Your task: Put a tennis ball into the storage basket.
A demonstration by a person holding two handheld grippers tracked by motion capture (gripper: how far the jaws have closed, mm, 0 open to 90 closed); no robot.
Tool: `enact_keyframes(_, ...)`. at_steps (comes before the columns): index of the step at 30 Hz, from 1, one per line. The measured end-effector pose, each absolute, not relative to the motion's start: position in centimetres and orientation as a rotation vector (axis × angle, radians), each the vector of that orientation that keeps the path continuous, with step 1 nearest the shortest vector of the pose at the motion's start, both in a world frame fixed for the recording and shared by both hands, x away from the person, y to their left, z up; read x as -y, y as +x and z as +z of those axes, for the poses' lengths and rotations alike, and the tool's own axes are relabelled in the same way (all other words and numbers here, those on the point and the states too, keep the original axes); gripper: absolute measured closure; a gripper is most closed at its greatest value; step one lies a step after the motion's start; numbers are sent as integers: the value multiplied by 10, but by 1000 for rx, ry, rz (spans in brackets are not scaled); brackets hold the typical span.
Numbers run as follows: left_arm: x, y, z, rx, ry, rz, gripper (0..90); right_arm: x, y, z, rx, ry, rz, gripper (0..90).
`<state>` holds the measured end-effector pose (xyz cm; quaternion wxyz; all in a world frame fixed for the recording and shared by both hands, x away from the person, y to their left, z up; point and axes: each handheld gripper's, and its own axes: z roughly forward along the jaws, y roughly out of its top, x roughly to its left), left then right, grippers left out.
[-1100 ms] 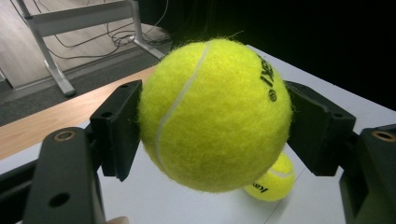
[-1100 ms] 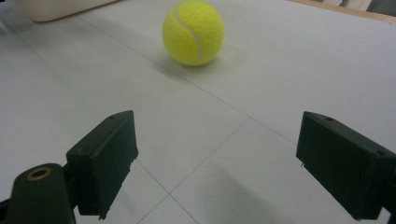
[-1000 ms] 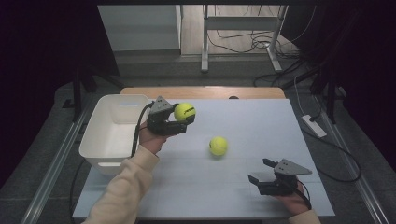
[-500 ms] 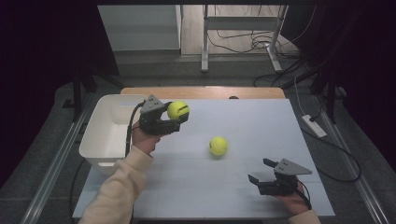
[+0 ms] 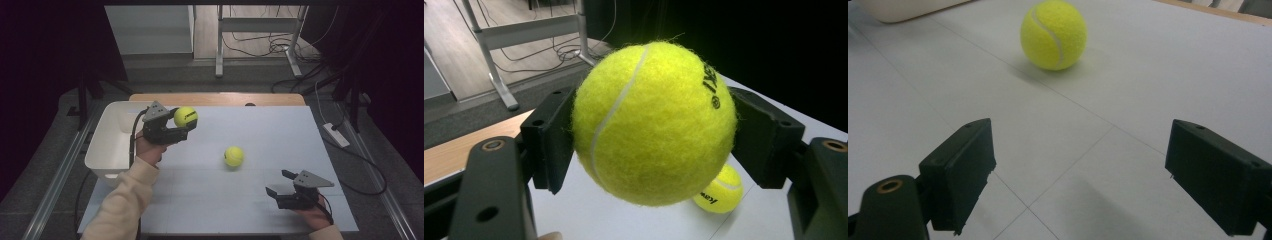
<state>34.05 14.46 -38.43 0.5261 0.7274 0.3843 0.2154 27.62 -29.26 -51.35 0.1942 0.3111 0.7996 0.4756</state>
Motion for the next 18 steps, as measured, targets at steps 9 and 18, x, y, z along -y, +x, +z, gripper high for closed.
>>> enact_keyframes(9,-151,338,-381,-926,1726,525,269,293,276,-513,-2241,873,1333,127)
enact_keyframes(18,-159,337,-379,-936,1715,538,269,293,276,-513,-2240,874,1334,127)
